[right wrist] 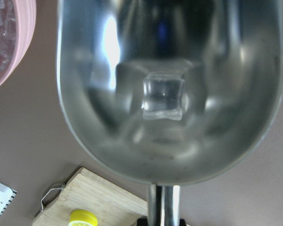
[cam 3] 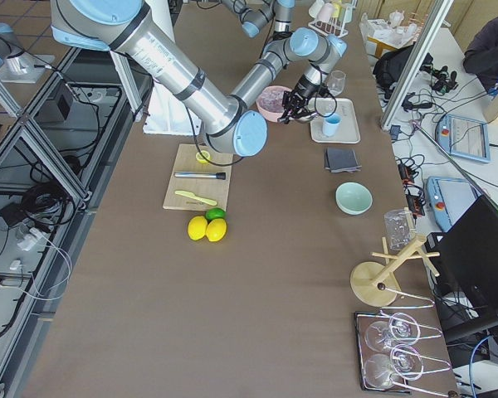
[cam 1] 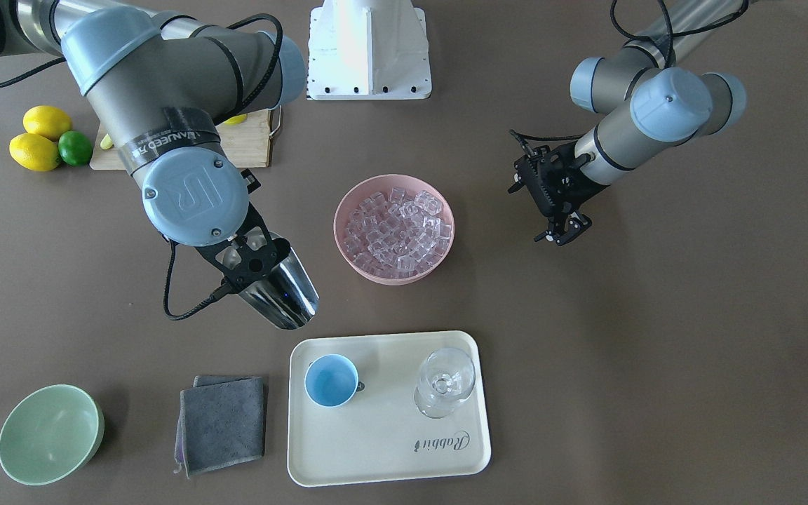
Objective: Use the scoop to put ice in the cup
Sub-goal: 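Carry the scoop over the blue cup with the right gripper while the left arm withdraws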
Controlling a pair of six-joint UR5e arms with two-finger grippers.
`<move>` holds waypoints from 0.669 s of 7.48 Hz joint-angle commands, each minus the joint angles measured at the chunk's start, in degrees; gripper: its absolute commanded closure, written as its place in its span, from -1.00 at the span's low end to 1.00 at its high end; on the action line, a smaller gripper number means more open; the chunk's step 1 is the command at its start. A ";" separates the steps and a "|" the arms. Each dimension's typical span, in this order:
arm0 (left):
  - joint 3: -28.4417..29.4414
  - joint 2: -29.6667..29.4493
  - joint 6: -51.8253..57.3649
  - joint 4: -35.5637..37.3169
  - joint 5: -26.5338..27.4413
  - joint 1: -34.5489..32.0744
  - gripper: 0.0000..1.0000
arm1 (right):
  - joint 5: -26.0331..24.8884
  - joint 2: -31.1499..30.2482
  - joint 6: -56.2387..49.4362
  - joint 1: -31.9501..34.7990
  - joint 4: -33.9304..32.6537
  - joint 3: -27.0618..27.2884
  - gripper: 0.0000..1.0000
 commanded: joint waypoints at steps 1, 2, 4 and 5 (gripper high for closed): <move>-5.05 3.22 0.04 7.66 -0.22 -2.55 -0.96 | -1.61 5.29 -2.29 0.62 -1.62 -8.47 1.00; -5.41 3.66 0.04 8.13 -0.39 -3.69 -0.96 | -1.79 6.53 -2.82 0.80 -1.62 -11.12 1.00; -5.33 6.02 0.04 8.57 -4.33 -6.58 -0.96 | -2.23 10.73 -3.26 1.33 -2.32 -17.00 1.00; -5.24 6.39 0.13 8.57 -4.96 -7.21 -0.96 | -2.23 12.76 -3.35 1.42 -2.33 -19.82 1.00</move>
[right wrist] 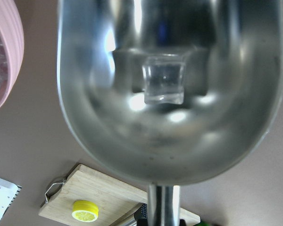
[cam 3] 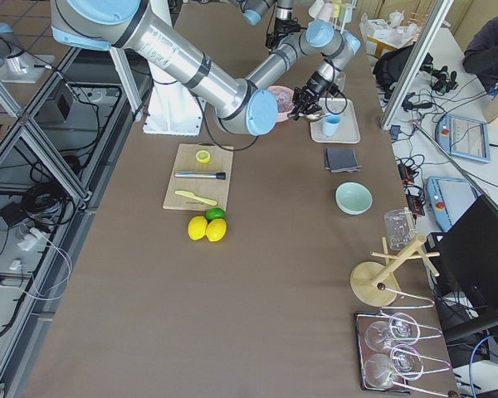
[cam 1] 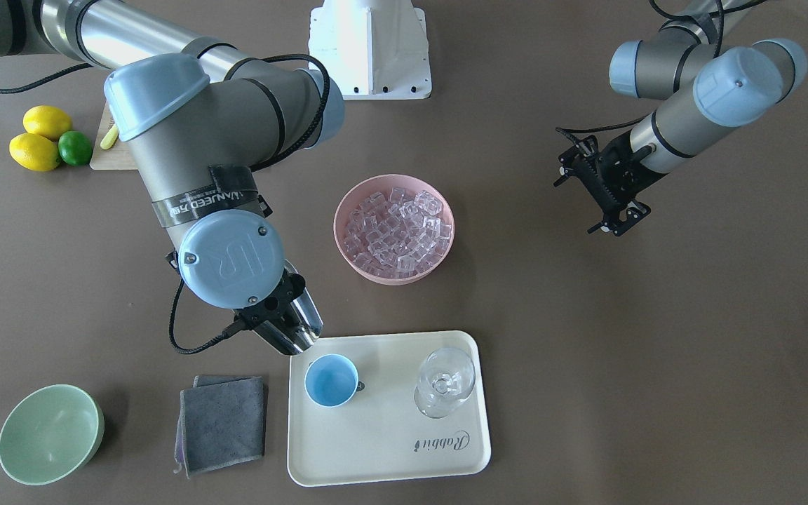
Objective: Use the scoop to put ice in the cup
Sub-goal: 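Carry the scoop over the blue cup with the right gripper while the left arm withdraws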
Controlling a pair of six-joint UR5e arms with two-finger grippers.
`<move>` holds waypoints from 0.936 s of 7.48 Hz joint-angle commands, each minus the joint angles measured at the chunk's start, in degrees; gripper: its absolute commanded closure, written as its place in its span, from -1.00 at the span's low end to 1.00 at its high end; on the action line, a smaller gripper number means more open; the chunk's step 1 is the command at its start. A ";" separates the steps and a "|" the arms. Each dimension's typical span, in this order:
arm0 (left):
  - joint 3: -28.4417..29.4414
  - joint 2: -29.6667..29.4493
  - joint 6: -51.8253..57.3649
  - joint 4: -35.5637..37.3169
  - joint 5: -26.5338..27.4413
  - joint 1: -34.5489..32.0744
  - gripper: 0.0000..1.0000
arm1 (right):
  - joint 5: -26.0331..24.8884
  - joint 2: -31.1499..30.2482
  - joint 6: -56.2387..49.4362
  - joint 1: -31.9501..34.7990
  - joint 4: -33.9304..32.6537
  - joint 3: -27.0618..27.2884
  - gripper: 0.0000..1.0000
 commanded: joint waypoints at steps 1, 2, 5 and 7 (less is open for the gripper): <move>0.13 1.32 0.08 0.36 -2.07 -1.86 -0.96 | -0.11 5.64 -0.24 0.31 -0.19 -7.45 1.00; -0.05 1.58 0.08 0.45 -2.34 -2.30 -0.96 | -0.11 6.62 -0.24 0.31 -0.19 -9.22 1.00; -2.67 3.34 0.00 10.77 -5.13 -5.19 -0.96 | -0.02 8.02 -0.33 0.57 -0.28 -14.22 1.00; -2.60 5.70 0.00 15.30 -6.82 -9.22 -0.96 | 0.24 10.05 -0.33 0.49 -2.02 -16.17 1.00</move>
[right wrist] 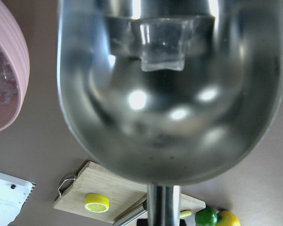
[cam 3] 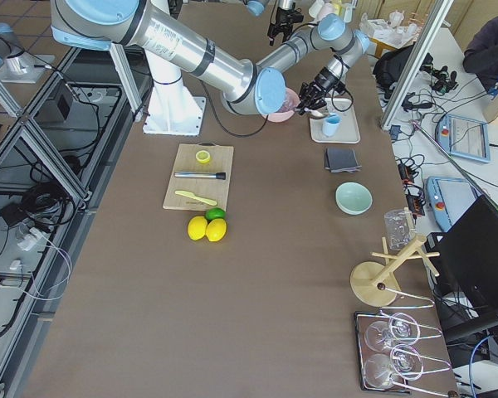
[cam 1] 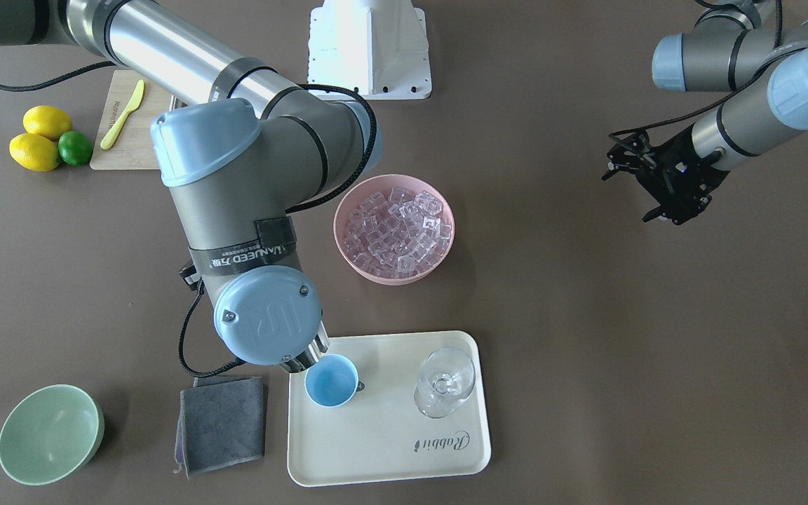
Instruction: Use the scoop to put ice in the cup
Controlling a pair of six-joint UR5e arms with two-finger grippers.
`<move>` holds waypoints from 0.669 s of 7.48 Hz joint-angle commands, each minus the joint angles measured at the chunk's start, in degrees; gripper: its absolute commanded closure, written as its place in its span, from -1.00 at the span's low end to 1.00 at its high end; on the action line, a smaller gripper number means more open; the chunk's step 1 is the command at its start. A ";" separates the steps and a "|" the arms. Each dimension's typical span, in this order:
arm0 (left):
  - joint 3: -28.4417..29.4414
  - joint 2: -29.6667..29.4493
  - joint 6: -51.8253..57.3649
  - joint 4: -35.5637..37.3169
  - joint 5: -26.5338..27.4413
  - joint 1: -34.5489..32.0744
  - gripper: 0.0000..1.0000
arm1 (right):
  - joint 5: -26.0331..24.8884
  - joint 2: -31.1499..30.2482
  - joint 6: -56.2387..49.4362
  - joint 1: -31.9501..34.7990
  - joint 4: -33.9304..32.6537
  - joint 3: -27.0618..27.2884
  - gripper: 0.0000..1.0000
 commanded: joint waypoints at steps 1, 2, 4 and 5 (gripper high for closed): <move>-0.17 4.03 -0.01 3.92 -1.39 -5.34 -0.96 | 0.30 2.67 0.00 -0.03 -1.83 -2.24 1.00; -0.08 6.05 -0.01 4.00 -1.30 -7.71 -0.96 | 0.39 3.54 0.00 -0.03 -2.44 -2.86 1.00; -0.43 10.88 -0.01 8.55 -1.21 -14.47 -0.96 | 0.22 3.55 0.00 -0.03 -3.32 -4.00 1.00; -0.43 12.21 0.08 11.62 -0.95 -18.25 -0.96 | 0.13 3.64 0.00 -0.03 -4.02 -4.00 1.00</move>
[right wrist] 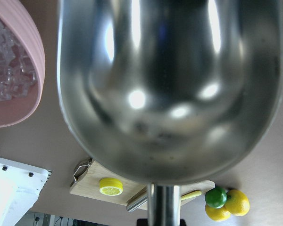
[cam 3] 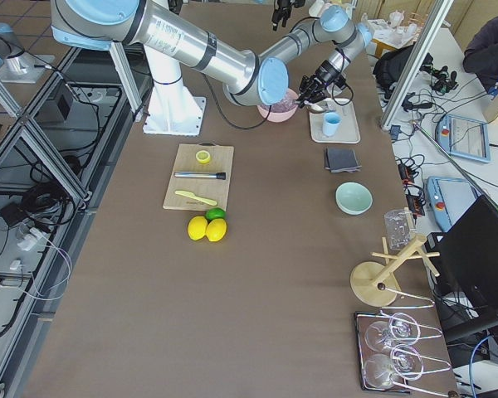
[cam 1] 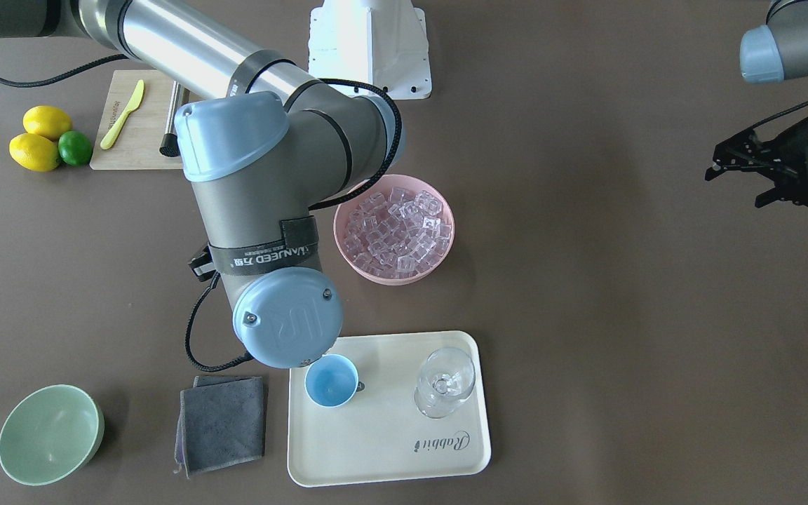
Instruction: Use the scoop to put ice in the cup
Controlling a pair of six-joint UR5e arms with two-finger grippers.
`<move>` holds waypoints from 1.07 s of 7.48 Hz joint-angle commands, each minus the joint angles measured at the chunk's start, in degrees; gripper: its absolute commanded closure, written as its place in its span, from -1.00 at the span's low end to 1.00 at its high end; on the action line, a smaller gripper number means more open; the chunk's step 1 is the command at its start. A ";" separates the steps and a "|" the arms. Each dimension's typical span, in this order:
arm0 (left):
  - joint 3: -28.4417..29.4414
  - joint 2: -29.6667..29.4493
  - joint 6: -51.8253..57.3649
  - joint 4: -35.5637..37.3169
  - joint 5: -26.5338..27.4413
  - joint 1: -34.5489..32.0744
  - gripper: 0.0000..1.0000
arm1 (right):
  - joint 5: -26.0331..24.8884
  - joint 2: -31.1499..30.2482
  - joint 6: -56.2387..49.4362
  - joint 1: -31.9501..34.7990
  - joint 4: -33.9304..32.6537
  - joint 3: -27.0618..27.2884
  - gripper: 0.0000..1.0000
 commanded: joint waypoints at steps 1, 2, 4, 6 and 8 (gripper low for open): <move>0.36 3.95 0.17 4.70 0.53 -8.10 -0.96 | -0.22 0.17 0.00 -0.09 -1.28 -0.42 1.00; 1.06 4.39 0.17 4.70 1.22 -8.99 -0.96 | -0.22 0.17 0.00 -0.09 -1.37 -0.42 1.00; 1.68 4.74 6.37 5.39 10.08 -10.13 -0.96 | -0.22 0.26 0.00 -0.26 -1.37 -0.34 1.00; 6.32 4.66 7.03 7.15 10.28 -15.48 -0.96 | -0.48 0.09 0.00 -0.26 -1.46 0.53 1.00; 6.96 5.09 7.03 6.72 9.93 -16.38 -0.96 | -2.06 -4.54 -1.13 -0.26 -1.81 8.93 1.00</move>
